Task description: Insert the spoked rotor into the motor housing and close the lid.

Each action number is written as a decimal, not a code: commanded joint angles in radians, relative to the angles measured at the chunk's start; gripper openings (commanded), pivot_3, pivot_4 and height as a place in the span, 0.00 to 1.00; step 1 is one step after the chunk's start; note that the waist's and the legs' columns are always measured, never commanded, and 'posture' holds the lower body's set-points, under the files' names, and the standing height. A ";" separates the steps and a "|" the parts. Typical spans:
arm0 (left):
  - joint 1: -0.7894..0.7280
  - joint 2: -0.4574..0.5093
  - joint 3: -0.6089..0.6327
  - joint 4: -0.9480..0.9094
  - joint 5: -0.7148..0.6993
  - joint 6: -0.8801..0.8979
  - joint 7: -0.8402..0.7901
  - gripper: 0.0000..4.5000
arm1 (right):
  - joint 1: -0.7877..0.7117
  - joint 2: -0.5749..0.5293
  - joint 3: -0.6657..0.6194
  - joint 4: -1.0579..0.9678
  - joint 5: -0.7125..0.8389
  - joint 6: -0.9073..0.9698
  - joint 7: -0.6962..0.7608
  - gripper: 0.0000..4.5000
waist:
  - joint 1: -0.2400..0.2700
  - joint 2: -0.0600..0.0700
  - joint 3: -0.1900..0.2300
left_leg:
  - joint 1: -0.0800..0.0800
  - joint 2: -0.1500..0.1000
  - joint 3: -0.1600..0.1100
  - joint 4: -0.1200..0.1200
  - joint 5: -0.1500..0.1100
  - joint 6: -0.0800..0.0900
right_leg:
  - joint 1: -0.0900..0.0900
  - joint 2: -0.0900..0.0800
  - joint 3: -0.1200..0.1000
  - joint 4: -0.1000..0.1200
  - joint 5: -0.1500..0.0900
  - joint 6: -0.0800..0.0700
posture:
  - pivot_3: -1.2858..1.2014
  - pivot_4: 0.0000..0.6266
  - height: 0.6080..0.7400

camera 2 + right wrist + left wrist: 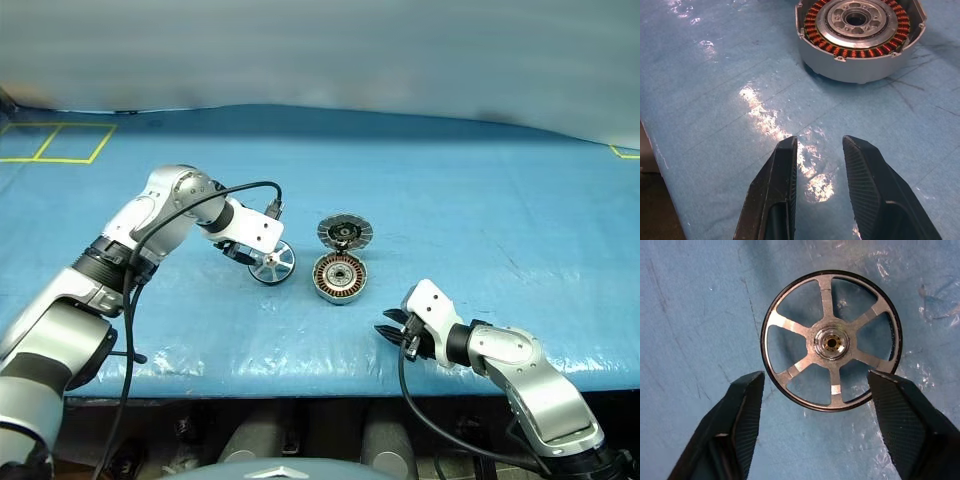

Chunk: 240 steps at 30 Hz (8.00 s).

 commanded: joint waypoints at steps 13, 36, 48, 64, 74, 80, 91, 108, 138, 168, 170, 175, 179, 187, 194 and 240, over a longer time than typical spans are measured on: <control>-0.007 -0.017 -0.029 0.051 0.078 -0.071 0.017 0.72 | -0.008 0.008 0.002 -0.008 -0.022 -0.025 -0.023 0.34 | -0.001 0.000 0.000 | 0.000 0.000 0.000 0.005 0.000 0.000 | -0.001 0.000 0.000 0.007 0.000 -0.001 | 0.52 0.24 1.00; 0.027 -0.076 -0.032 0.237 0.105 -0.203 0.131 0.38 | -0.007 0.040 0.005 -0.008 -0.036 -0.041 -0.049 0.34 | 0.003 0.000 0.000 | 0.001 0.000 -0.001 0.014 -0.001 0.003 | -0.001 -0.001 0.000 0.008 0.001 0.002 | 0.52 0.24 1.00; 0.293 0.018 0.175 0.048 -0.185 -0.251 0.089 0.38 | -0.004 0.169 -0.057 0.098 0.006 -0.173 -0.064 0.34 | -0.005 0.004 -0.002 | 0.002 0.000 -0.001 0.013 -0.001 0.003 | -0.001 -0.002 0.000 0.008 0.001 0.001 | 0.52 0.24 1.00; 0.417 -0.035 0.334 -0.107 -0.550 -0.067 0.049 0.38 | -0.036 0.321 -0.004 0.336 -0.029 -0.464 -0.019 0.34 | -0.008 0.005 -0.003 | 0.004 0.000 0.000 0.012 -0.001 0.002 | -0.001 -0.003 0.000 0.008 0.001 0.000 | 0.52 0.24 1.00; 0.291 -0.129 0.294 -0.039 -0.554 -0.026 0.037 0.38 | -0.019 0.330 0.011 0.386 -0.051 -0.533 -0.010 0.34 | -0.009 0.005 -0.002 | 0.004 0.000 0.000 0.012 -0.001 0.002 | 0.000 -0.002 0.000 0.008 0.001 0.000 | 0.52 0.24 1.00; 0.251 -0.136 0.271 -0.010 -0.545 -0.003 -0.013 0.38 | 0.008 0.332 0.003 0.389 -0.057 -0.557 -0.030 0.34 | -0.013 0.005 -0.002 | 0.004 0.000 0.000 0.012 -0.001 0.002 | -0.001 -0.001 0.001 0.008 0.001 0.000 | 0.52 0.24 1.00; 0.237 -0.022 0.233 -0.051 -0.488 -0.018 -0.110 0.38 | 0.014 0.336 0.009 0.396 -0.068 -0.568 -0.047 0.34 | -0.008 0.006 -0.002 | 0.004 0.000 0.000 0.012 -0.001 0.002 | 0.000 -0.001 0.001 0.008 -0.002 -0.004 | 0.52 0.24 1.00; 0.179 -0.038 0.166 0.102 -0.362 -0.190 -0.107 0.38 | 0.034 0.365 0.014 0.409 -0.090 -0.598 -0.075 0.34 | -0.011 0.006 -0.002 | 0.004 0.000 0.000 0.012 -0.001 0.002 | -0.001 -0.001 0.001 0.008 -0.001 -0.003 | 0.52 0.24 1.00; 0.163 -0.038 0.132 0.180 -0.263 -0.262 -0.077 0.38 | 0.019 0.376 0.024 0.432 -0.109 -0.621 -0.096 0.34 | -0.011 0.006 -0.001 | 0.004 0.000 0.000 0.012 -0.001 0.002 | -0.001 -0.001 0.001 0.008 -0.001 -0.003 | 0.52 0.24 1.00; 0.175 -0.036 0.184 0.190 -0.298 -0.254 -0.092 0.24 | 0.016 0.380 0.019 0.433 -0.116 -0.629 -0.116 0.34 | -0.012 0.006 -0.002 | 0.007 0.000 0.000 0.012 -0.001 0.002 | 0.002 -0.001 0.001 0.009 -0.001 -0.003 | 0.52 0.24 1.00; 0.176 -0.024 0.208 0.165 -0.329 -0.239 -0.094 0.24 | 0.016 0.378 0.021 0.434 -0.111 -0.631 -0.105 0.34 | -0.012 0.006 -0.001 | 0.007 0.000 0.000 0.012 -0.001 0.002 | 0.001 -0.001 0.001 0.009 -0.001 -0.003 | 0.52 0.24 1.00; 0.187 -0.029 0.257 0.112 -0.405 -0.188 -0.089 0.24 | 0.010 0.379 0.019 0.443 -0.106 -0.643 -0.093 0.34 | -0.009 0.006 -0.001 | 0.006 0.000 0.000 0.011 -0.001 0.002 | 0.001 -0.001 0.001 0.008 -0.001 -0.003 | 0.52 0.24 1.00; 0.191 -0.044 0.270 0.076 -0.445 -0.141 -0.083 0.24 | 0.008 0.378 0.020 0.442 -0.105 -0.649 -0.084 0.34 | -0.011 0.006 -0.001 | 0.006 0.000 0.000 0.011 -0.001 0.002 | 0.001 -0.001 0.001 0.008 -0.001 -0.003 | 0.52 0.24 1.00; 0.111 -0.149 0.246 0.123 -0.428 -0.144 -0.041 0.24 | 0.011 0.383 0.022 0.439 -0.115 -0.652 -0.089 0.34 | -0.008 0.005 0.000 | 0.006 0.000 0.000 0.011 -0.001 0.002 | 0.001 -0.001 0.001 0.008 -0.001 -0.003 | 0.52 0.24 1.00; 0.027 -0.233 0.216 0.270 -0.368 -0.217 0.014 0.24 | 0.017 0.387 0.023 0.433 -0.111 -0.665 -0.086 0.34 | -0.013 0.005 0.000 | 0.006 0.000 0.000 0.011 -0.001 0.002 | 0.001 0.000 0.001 0.008 0.000 0.000 | 0.52 0.24 1.00; -0.057 -0.298 0.163 0.460 -0.246 -0.353 0.051 0.24 | 0.021 0.413 0.031 0.422 -0.099 -0.725 -0.113 0.34 | -0.011 0.004 0.001 | 0.005 0.000 0.000 0.011 -0.001 0.002 | 0.000 0.000 0.001 0.008 0.000 0.000 | 0.52 0.24 1.00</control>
